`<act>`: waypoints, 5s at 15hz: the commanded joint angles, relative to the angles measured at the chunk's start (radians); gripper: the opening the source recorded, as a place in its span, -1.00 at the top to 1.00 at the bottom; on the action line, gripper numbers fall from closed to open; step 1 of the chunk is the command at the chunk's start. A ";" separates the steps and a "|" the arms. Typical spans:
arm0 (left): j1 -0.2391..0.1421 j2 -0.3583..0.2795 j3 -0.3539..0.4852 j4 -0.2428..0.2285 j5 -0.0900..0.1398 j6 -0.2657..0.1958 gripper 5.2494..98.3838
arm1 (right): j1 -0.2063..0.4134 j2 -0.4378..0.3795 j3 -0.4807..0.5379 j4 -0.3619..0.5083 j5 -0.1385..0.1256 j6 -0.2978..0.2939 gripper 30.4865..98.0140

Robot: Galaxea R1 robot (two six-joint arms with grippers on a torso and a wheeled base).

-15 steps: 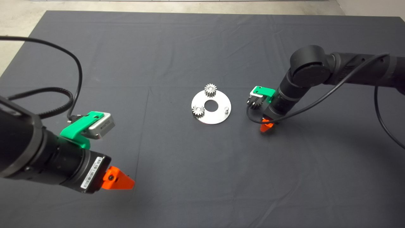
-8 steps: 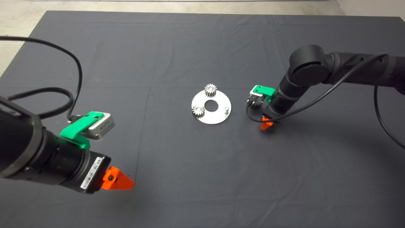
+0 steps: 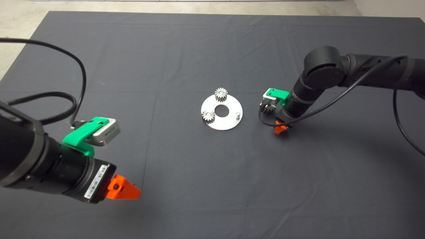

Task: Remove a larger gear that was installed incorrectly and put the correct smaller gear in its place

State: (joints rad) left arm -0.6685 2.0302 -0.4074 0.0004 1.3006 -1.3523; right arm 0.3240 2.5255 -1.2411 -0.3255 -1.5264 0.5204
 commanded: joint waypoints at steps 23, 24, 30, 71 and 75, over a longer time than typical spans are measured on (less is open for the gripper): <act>-0.011 -0.006 0.021 -0.016 -0.001 0.002 -1.00 | 0.015 0.008 -0.010 -0.021 -0.117 0.043 0.11; -0.011 -0.006 0.021 -0.016 -0.001 0.002 -1.00 | 0.015 0.008 -0.009 -0.020 -0.117 0.044 0.11; -0.011 -0.007 0.021 -0.017 -0.004 0.004 -1.00 | 0.015 0.008 -0.009 0.030 -0.117 0.084 0.11; -0.011 -0.020 0.032 -0.016 -0.003 0.004 -1.00 | -0.008 0.021 -0.012 0.065 -0.113 0.104 0.60; -0.011 -0.020 0.032 -0.016 -0.003 0.005 -1.00 | -0.010 0.023 -0.009 0.065 -0.117 0.104 0.63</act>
State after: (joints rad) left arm -0.6685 2.0113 -0.3904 0.0004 1.2979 -1.3513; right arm 0.3015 2.5487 -1.2536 -0.2911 -1.5289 0.6185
